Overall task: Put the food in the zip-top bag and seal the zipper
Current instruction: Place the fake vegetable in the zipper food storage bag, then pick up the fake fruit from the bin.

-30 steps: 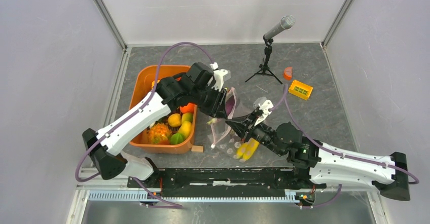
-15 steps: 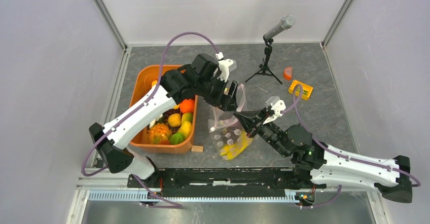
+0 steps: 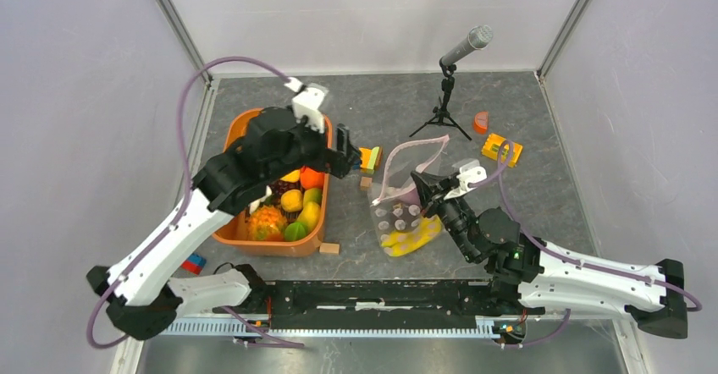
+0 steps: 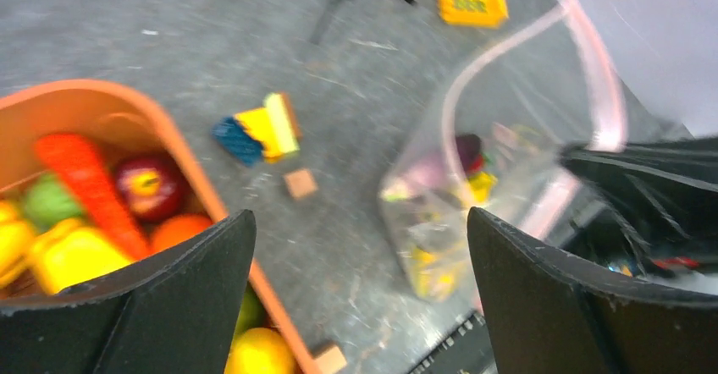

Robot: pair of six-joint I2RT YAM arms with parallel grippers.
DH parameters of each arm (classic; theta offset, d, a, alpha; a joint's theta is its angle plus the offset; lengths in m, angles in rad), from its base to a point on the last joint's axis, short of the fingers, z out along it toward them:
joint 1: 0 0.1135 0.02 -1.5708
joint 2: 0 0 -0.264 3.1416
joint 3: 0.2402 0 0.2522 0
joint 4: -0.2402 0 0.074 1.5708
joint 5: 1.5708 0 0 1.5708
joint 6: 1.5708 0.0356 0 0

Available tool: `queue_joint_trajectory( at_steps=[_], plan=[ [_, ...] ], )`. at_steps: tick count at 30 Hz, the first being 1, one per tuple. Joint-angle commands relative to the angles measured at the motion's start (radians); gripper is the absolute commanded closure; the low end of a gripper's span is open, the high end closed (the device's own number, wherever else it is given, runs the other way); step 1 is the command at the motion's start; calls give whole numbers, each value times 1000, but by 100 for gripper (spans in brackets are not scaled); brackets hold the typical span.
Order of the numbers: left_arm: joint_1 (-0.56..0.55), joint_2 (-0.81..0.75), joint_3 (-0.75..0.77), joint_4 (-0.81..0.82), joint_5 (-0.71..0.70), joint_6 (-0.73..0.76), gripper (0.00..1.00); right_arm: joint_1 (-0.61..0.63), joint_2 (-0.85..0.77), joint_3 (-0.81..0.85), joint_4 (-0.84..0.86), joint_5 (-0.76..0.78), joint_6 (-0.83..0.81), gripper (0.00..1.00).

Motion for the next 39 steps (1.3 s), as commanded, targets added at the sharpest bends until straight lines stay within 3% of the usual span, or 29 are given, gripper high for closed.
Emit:
queue_joint_trajectory(
  at_steps=[1,8,14,21,30,39],
  plan=[
    [123,-28,-98,141,-194,-26,0,4,17,89,-35,180,-103,99],
    [474,32,-276,236,-42,-170,0,3,19,60,-37,105,-100,99],
    [549,127,-297,239,-92,-212,0,3,30,62,-48,57,-67,99],
    [593,136,-372,262,-101,-263,2,3,34,85,-100,32,-22,99],
    [634,42,-469,256,-483,-423,0,3,13,77,-124,29,10,99],
    [660,143,-488,178,-687,-663,0,3,2,91,-148,15,0,99]
  ],
)
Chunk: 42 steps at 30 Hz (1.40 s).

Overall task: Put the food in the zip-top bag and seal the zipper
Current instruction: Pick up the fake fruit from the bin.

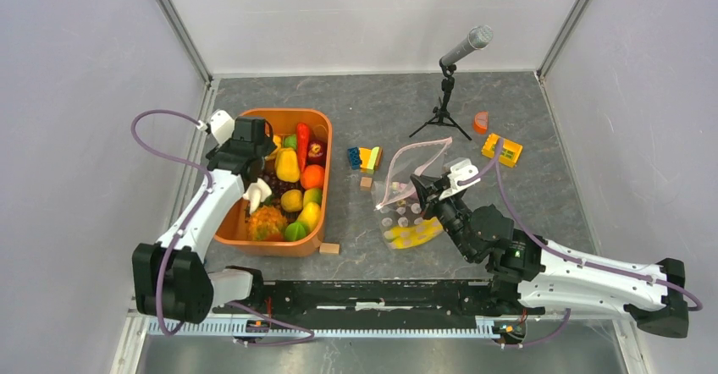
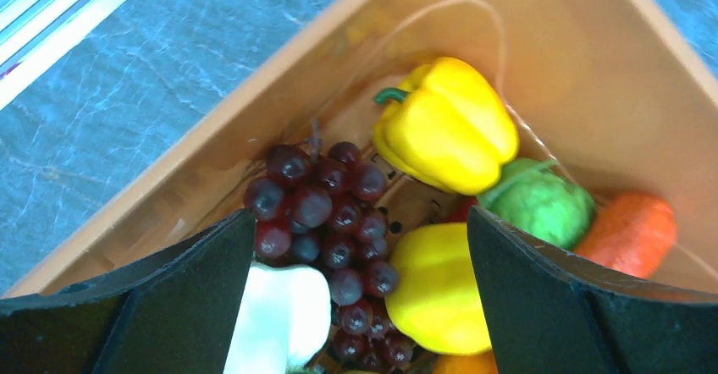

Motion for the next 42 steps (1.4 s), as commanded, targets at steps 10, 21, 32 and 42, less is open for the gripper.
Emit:
queue_joint_trajectory(
  at_steps=[10,21,32,42],
  plan=[
    [53,156,-68,-9,-47,-304,1,3,-48,41,-27,-5,5,98],
    [53,27,-153,80,51,-261,66,2,-65,28,-18,-39,40,99],
    [53,-180,-190,112,48,-178,89,3,-95,1,21,-93,73,99],
    [53,-319,-220,179,106,-117,98,2,-69,28,3,-159,69,99]
  ],
)
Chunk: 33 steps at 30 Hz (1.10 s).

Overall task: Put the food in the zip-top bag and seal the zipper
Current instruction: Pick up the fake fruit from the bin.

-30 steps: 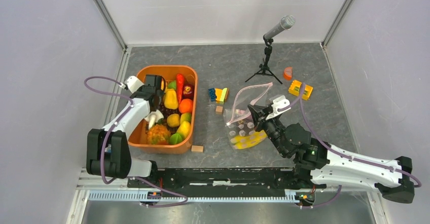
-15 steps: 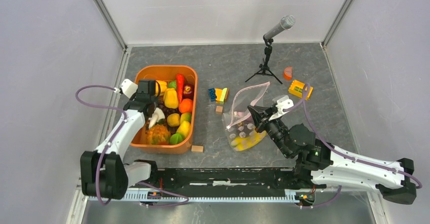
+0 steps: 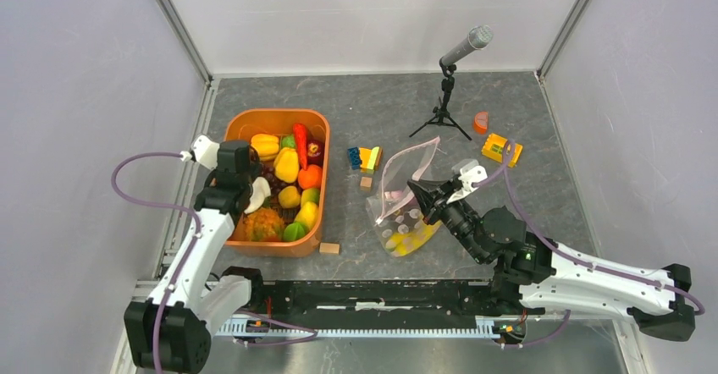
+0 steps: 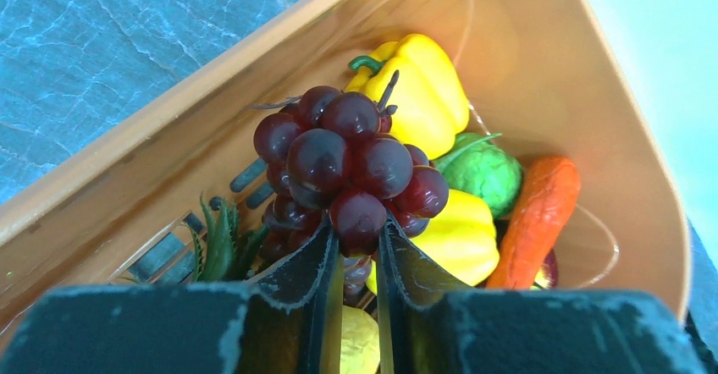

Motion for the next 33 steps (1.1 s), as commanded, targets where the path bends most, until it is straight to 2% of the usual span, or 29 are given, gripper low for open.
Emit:
queue_joint_trajectory(
  at_steps=[1,17,26,33],
  plan=[
    [-2,-80,-3,91,17,70,98,2,9,31,36,-35,1,99],
    [-2,-211,106,113,127,269,98,2,43,34,43,-38,11,99],
    [-2,-224,196,96,259,338,98,3,66,44,53,-58,8,99],
    [-3,-205,261,97,438,349,98,3,69,39,58,-60,11,99]
  ],
)
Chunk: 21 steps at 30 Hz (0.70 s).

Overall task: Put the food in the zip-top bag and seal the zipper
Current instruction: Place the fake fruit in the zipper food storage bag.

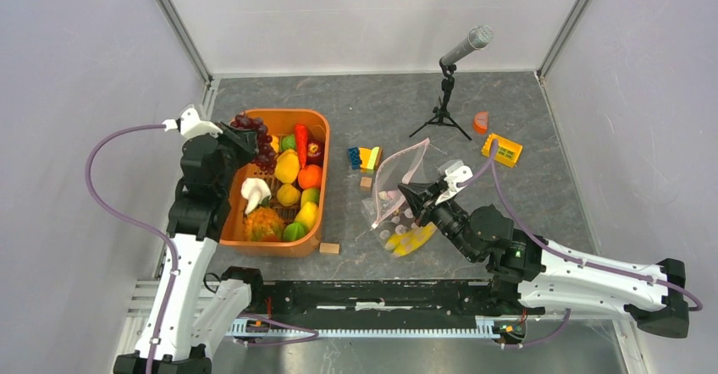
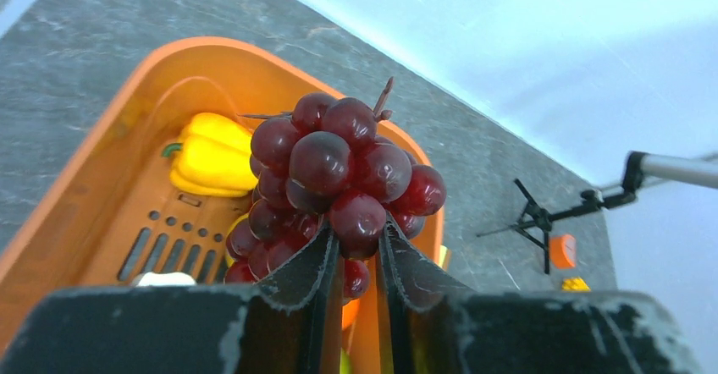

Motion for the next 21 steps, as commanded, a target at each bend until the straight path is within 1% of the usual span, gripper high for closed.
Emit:
queue_joint_trajectory(
  at_steps=[1,6,10,14,17,21],
  plan=[
    [-2,4,81,63,172,43,98,2,-1,37,37,-7,10,99],
    [-4,14,121,118,419,13,98,2,6,28,46,-3,18,99],
    [-9,2,124,216,565,-53,98,2,9,20,61,8,23,99],
    [-16,-9,139,293,662,-110,98,2,16,15,69,13,41,99],
    [-29,-14,131,398,721,-186,98,1,33,16,66,30,74,99],
    [-78,-15,122,486,721,-250,98,2,77,32,40,84,168,99]
  ],
)
